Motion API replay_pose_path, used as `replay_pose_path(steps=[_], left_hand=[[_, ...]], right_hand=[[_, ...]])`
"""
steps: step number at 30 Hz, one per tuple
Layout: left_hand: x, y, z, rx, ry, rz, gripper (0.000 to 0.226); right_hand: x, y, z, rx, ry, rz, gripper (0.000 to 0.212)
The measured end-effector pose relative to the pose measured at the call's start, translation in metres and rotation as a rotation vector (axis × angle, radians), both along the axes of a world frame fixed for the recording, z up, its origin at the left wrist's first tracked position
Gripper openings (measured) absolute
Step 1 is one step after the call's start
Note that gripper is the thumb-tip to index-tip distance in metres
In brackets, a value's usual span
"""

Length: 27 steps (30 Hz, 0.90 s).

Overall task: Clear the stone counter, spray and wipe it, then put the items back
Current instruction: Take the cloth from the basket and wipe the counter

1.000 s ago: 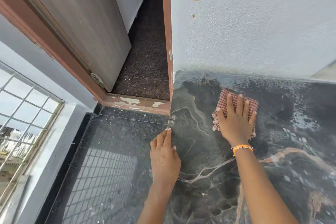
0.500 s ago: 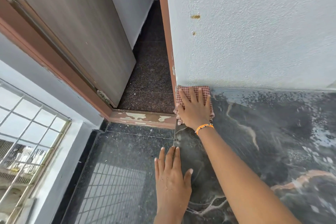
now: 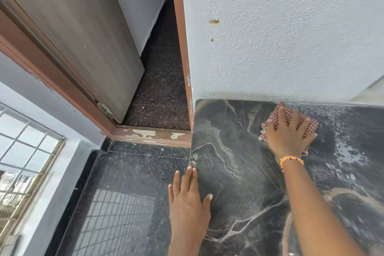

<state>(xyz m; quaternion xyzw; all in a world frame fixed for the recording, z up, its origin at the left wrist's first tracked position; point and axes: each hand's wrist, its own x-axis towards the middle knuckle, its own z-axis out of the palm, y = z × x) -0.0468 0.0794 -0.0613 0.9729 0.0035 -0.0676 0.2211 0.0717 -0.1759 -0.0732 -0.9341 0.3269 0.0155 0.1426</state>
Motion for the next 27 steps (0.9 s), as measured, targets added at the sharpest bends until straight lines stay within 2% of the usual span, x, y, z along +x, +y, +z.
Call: replay_pose_path(steps=[2,4,9,11,16,23,27], left_hand=[[0.0,-0.002,-0.001,0.086,0.016,-0.025,0.079],[-0.001,-0.004,-0.011,0.176,-0.03,-0.073,0.084],[0.0,-0.018,-0.022,0.205,-0.094,-0.031,0.086],[-0.002,-0.031,-0.022,0.201,-0.128,-0.06,0.089],[-0.009,-0.069,-0.025,0.19,-0.164,-0.246,0.102],[-0.01,-0.108,-0.022,0.163,-0.237,-0.417,0.102],[-0.011,-0.113,-0.019,0.22,-0.13,-0.442,0.109]], right_hand=[[-0.014,0.017,0.0,0.002,0.005,-0.049,0.058],[-0.026,0.046,-0.001,-0.012,-0.002,0.014,0.058],[-0.016,0.113,-0.001,-0.046,-0.054,0.588,0.058],[0.001,0.112,0.0,-0.047,-0.037,0.683,0.058],[0.026,0.052,0.0,0.012,-0.047,0.47,0.057],[-0.008,-0.1,-0.003,-0.058,-0.006,0.126,0.056],[-0.031,-0.149,-0.004,-0.043,0.004,-0.009,0.055]])
